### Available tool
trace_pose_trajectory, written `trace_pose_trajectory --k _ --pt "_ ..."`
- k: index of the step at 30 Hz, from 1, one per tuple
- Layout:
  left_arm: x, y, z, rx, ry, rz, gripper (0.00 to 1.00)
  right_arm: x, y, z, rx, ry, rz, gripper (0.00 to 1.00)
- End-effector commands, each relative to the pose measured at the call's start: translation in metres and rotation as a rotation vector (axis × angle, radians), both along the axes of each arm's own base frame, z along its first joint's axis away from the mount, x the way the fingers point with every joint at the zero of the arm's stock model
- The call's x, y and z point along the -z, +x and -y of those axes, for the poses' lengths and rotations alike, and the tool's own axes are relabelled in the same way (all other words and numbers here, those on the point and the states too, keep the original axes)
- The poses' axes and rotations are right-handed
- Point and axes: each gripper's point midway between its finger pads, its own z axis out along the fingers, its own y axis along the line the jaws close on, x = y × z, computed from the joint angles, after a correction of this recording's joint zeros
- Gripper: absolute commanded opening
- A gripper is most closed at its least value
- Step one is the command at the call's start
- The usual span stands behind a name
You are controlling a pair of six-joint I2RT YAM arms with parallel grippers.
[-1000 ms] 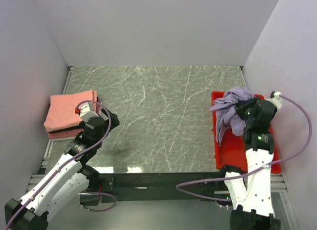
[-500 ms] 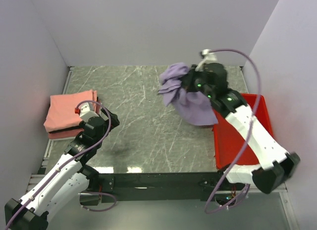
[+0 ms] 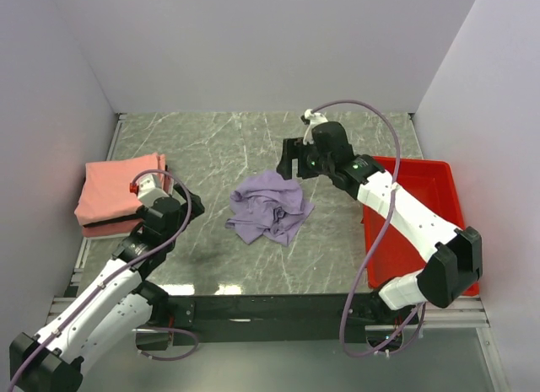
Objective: Fold and stack the t-shirts
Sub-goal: Move the tshirt to the center of the board, then flatten the tshirt out
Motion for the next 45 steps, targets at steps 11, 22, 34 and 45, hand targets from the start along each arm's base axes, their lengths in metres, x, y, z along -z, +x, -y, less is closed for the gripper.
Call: trace_pose_trajectory --k 11,22,34,45 --pt "0.007 -0.004 0.003 -0.053 -0.057 -0.094 0.99 0.026 -0.016 0.044 0.137 -0.069 0.035 0.87" --pt "0.066 -0.037 0.018 -0.038 -0.105 -0.368 0.99 0.059 -0.035 0.055 0.157 -0.067 -0.011 0.87" --pt "0.066 -0.048 0.105 0.344 -0.267 -0.329 0.99 0.114 -0.066 0.072 0.165 -0.13 -0.143 0.86" --pt "0.098 -0.06 0.137 0.366 -0.229 -0.451 0.89 0.107 -0.062 0.087 0.228 -0.111 -0.101 0.89"
